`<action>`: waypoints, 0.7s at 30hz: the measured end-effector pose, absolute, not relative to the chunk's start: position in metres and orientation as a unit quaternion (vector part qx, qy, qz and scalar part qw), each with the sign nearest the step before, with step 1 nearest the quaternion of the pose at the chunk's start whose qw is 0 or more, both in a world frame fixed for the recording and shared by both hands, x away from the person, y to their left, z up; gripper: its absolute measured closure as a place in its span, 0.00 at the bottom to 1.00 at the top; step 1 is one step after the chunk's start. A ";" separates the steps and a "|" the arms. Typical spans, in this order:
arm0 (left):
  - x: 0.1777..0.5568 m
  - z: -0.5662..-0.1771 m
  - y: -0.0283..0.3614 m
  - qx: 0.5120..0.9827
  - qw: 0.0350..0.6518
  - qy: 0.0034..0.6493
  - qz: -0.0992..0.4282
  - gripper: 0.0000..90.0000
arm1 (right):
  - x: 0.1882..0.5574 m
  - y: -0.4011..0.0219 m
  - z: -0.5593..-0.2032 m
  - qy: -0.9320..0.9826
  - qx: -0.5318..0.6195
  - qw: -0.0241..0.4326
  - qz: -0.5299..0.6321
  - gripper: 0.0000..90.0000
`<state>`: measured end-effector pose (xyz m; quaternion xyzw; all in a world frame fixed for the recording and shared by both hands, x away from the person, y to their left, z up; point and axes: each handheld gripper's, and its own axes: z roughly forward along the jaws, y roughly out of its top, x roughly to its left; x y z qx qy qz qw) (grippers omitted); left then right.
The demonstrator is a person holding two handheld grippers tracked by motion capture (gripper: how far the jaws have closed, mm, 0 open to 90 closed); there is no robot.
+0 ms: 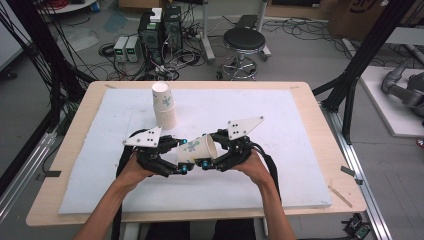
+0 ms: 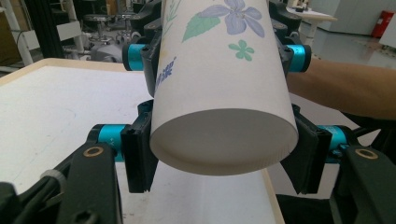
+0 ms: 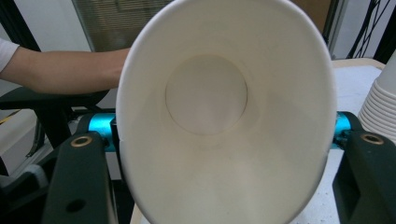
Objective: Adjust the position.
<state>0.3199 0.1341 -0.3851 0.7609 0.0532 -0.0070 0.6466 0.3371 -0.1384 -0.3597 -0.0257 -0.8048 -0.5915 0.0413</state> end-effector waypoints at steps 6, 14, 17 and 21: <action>0.321 -0.387 0.132 0.769 0.632 0.092 0.003 0.05 | 0.338 -0.139 -0.360 -0.806 -0.029 0.040 -0.590 0.37; 0.320 -0.386 0.139 0.776 0.620 0.117 0.018 0.03 | 0.339 -0.142 -0.359 -0.810 -0.041 0.037 -0.584 0.37; 0.319 -0.388 0.145 0.776 0.616 0.132 0.030 0.03 | 0.339 -0.144 -0.358 -0.815 -0.050 0.031 -0.577 0.37; 0.315 -0.393 0.158 0.791 0.588 0.157 0.057 0.03 | 0.342 -0.148 -0.357 -0.833 -0.070 0.011 -0.549 0.37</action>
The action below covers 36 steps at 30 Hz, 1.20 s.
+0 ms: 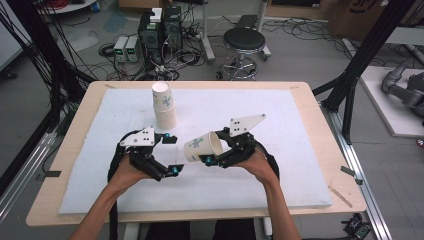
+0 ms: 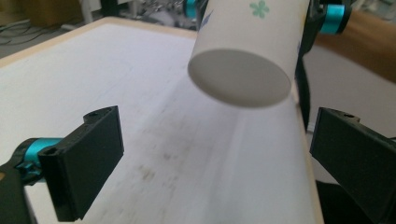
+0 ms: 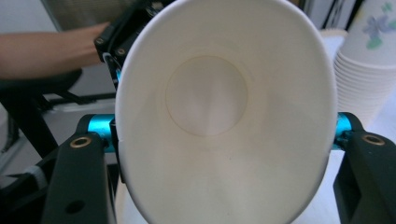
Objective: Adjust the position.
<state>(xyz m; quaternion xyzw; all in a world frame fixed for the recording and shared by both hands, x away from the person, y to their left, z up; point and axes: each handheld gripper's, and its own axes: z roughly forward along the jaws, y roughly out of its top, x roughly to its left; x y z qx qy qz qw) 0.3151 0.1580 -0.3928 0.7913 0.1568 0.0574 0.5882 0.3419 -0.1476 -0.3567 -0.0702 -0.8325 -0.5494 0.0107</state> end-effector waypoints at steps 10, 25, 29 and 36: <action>0.304 -0.420 0.196 0.778 0.563 0.252 0.121 0.03 | 0.353 -0.146 -0.351 -0.874 -0.128 -0.026 -0.469 0.37; 0.296 -0.448 0.228 0.750 0.551 0.323 0.171 0.03 | 0.377 -0.124 -0.343 -0.924 -0.176 -0.051 -0.335 0.37; 0.295 -0.452 0.232 0.739 0.560 0.332 0.172 0.03 | 0.382 -0.115 -0.340 -0.935 -0.182 -0.056 -0.300 0.37; 0.291 -0.459 0.239 0.728 0.567 0.339 0.184 0.03 | 0.391 -0.100 -0.337 -0.950 -0.189 -0.063 -0.242 0.37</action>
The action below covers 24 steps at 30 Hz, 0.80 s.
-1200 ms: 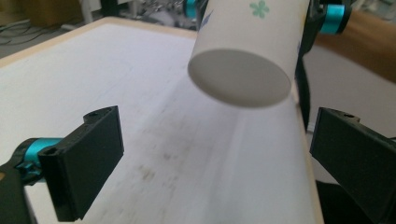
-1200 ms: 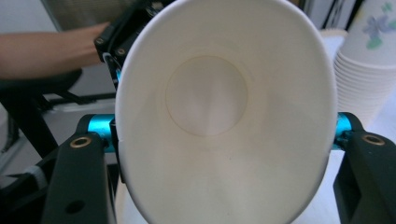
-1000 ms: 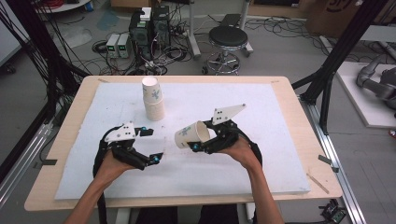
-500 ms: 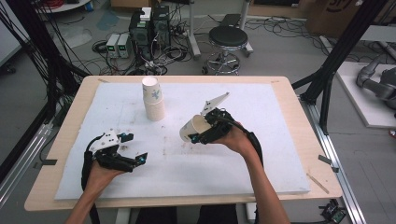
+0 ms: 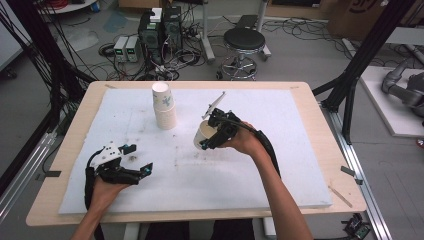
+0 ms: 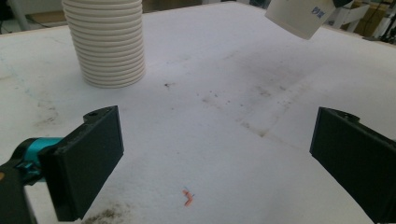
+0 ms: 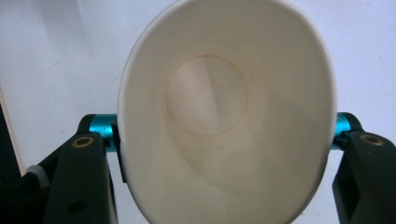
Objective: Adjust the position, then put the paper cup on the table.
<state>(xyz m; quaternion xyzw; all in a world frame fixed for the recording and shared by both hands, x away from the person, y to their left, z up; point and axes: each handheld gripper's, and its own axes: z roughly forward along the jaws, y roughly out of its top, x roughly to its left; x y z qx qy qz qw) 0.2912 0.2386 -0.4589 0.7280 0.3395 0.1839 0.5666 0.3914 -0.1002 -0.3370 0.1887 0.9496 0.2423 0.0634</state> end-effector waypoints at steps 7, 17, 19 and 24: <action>0.290 -0.462 0.245 0.719 0.571 0.351 0.185 0.03 | 0.396 -0.092 -0.332 0.954 0.184 0.067 0.229 0.38; 0.291 -0.463 0.245 0.719 0.567 0.356 0.187 0.03 | 0.400 -0.092 -0.334 0.955 0.189 0.067 0.218 0.38; 0.291 -0.463 0.245 0.719 0.568 0.355 0.187 0.03 | 0.400 -0.092 -0.335 0.956 0.188 0.067 0.215 0.38; 0.291 -0.463 0.244 0.723 0.562 0.352 0.192 0.03 | 0.401 -0.089 -0.337 0.957 0.188 0.064 0.211 0.38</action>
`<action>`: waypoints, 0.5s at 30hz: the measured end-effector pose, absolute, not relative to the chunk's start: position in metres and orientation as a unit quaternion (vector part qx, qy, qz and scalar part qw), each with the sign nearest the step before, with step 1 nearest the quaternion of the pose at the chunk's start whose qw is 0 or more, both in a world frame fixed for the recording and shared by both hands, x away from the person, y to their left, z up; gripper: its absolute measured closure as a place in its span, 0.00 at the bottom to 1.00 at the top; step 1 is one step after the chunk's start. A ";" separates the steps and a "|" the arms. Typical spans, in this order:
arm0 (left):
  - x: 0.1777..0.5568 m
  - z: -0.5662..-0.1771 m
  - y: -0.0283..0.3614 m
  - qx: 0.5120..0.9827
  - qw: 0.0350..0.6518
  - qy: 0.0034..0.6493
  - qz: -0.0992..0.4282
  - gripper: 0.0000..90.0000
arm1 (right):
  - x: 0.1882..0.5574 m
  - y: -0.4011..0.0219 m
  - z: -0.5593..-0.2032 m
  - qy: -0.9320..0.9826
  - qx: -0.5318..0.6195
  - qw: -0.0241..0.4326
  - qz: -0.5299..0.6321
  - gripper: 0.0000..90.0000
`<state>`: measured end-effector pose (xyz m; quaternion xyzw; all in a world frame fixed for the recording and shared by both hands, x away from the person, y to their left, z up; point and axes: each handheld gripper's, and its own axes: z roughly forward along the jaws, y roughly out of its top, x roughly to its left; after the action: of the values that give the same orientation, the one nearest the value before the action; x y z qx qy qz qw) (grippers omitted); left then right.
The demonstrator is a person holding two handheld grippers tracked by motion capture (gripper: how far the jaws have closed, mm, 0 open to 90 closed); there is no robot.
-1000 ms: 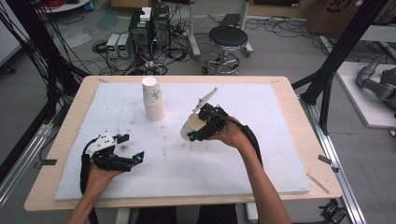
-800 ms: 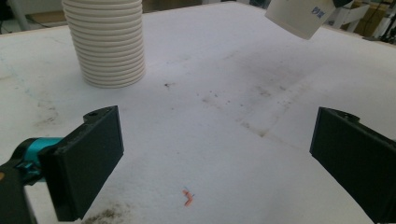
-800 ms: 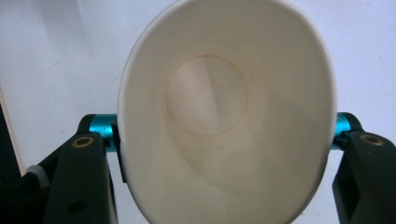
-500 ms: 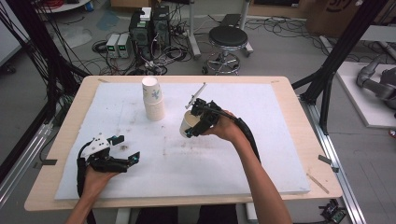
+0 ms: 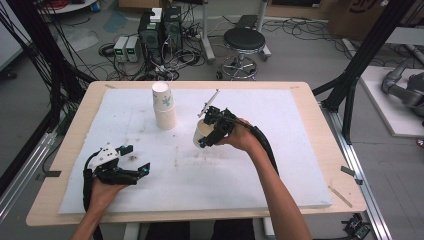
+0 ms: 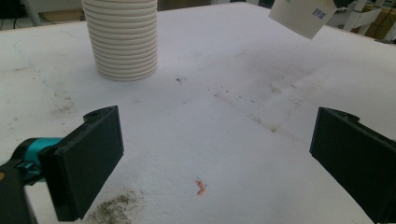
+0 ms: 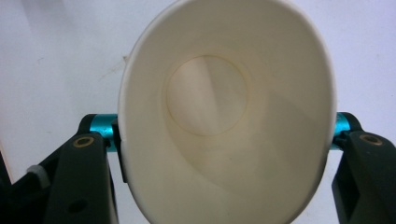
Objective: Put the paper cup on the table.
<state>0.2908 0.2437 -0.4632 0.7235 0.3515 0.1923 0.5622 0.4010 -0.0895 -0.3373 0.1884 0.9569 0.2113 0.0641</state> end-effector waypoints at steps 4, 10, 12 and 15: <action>0.290 -0.463 0.242 0.727 0.557 0.349 0.198 0.03 | 0.405 -0.085 -0.343 0.960 0.189 0.067 0.196 0.38; 0.290 -0.463 0.242 0.727 0.558 0.349 0.199 0.03 | 0.410 -0.076 -0.356 0.966 0.188 0.064 0.166 0.38; 0.290 -0.463 0.242 0.727 0.556 0.350 0.199 0.03 | 0.412 -0.074 -0.359 0.968 0.188 0.063 0.155 0.38; 0.291 -0.463 0.242 0.728 0.556 0.349 0.196 0.03 | 0.413 -0.071 -0.364 0.971 0.187 0.065 0.138 0.38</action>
<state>0.2905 0.2421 -0.4631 0.7280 0.3492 0.1963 0.5563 0.4130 -0.0712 -0.3642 0.1865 0.9705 0.1381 0.0652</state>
